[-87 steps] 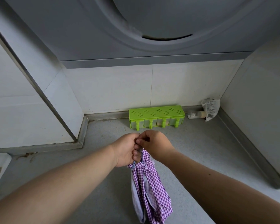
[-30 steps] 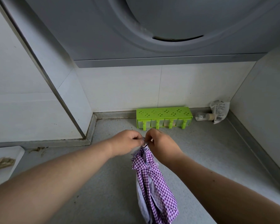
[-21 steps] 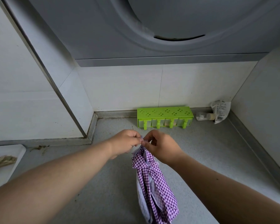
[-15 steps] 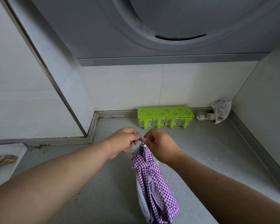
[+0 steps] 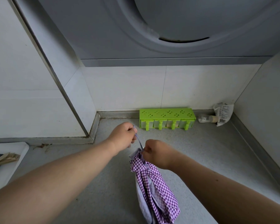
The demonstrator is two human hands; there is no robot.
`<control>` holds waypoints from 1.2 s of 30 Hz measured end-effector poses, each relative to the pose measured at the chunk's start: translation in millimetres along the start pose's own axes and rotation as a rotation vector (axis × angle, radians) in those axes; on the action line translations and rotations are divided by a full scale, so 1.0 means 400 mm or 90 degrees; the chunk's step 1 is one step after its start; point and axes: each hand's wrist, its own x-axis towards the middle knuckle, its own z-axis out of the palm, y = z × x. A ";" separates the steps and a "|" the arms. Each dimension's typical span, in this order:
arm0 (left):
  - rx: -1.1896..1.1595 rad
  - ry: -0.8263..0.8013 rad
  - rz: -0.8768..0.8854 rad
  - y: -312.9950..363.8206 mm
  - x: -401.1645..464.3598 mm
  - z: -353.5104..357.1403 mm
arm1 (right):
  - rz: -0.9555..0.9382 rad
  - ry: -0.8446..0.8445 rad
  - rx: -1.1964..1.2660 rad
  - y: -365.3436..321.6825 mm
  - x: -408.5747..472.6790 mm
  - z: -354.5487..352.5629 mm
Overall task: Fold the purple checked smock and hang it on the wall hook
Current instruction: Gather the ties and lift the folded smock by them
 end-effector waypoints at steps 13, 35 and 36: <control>-0.115 0.037 0.037 0.057 -0.019 -0.022 | 0.107 0.083 0.597 -0.039 -0.001 -0.090; -0.126 -0.017 0.139 0.094 -0.070 -0.068 | -0.052 0.223 0.443 -0.163 0.002 -0.166; -0.129 -0.017 0.140 0.092 -0.069 -0.074 | -0.050 0.245 0.391 -0.166 0.000 -0.167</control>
